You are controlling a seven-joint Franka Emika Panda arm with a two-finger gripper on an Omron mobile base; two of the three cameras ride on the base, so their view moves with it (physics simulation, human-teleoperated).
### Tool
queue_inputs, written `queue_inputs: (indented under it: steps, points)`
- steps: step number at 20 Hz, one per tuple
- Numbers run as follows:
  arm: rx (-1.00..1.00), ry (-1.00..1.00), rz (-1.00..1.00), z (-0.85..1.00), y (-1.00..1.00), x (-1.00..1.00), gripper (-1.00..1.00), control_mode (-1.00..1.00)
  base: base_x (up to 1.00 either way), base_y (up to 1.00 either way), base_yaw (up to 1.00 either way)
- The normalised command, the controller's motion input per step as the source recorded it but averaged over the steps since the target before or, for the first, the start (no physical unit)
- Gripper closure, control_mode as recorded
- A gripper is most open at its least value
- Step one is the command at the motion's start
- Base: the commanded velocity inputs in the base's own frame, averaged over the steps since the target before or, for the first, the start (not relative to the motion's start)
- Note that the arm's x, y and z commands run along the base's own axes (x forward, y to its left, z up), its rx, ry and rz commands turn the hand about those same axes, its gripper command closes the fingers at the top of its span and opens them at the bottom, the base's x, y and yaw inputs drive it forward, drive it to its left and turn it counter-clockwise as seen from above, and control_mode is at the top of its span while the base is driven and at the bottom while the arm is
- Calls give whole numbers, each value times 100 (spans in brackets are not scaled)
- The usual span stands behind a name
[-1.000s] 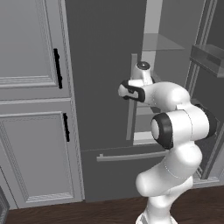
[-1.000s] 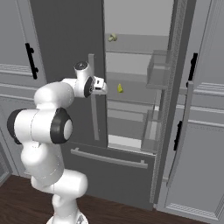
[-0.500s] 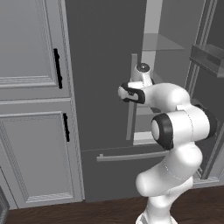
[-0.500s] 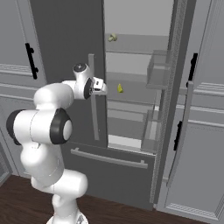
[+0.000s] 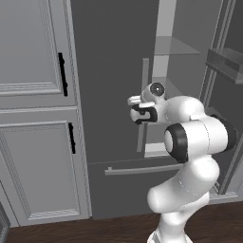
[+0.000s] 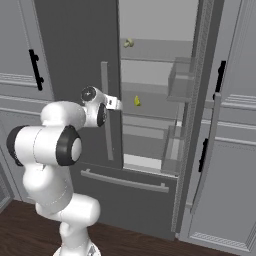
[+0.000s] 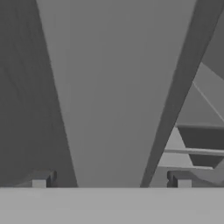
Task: Grab a lemon wedge from the fridge and one ice cube from the ice bowl, and put them in the glass of lemonade.
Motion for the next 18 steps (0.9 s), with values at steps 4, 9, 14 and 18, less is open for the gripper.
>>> queue_inputs:
  steps: [4,9,14,18]
  points:
    - [0,-12,0,-14,6,40,100,-100,0,0,0]
    - [0,9,0,4,1,12,100,-100,0,0,0]
    - [0,26,0,36,4,1,100,-100,0,0,0]
    - [0,13,3,34,48,-9,100,-100,0,0,0]
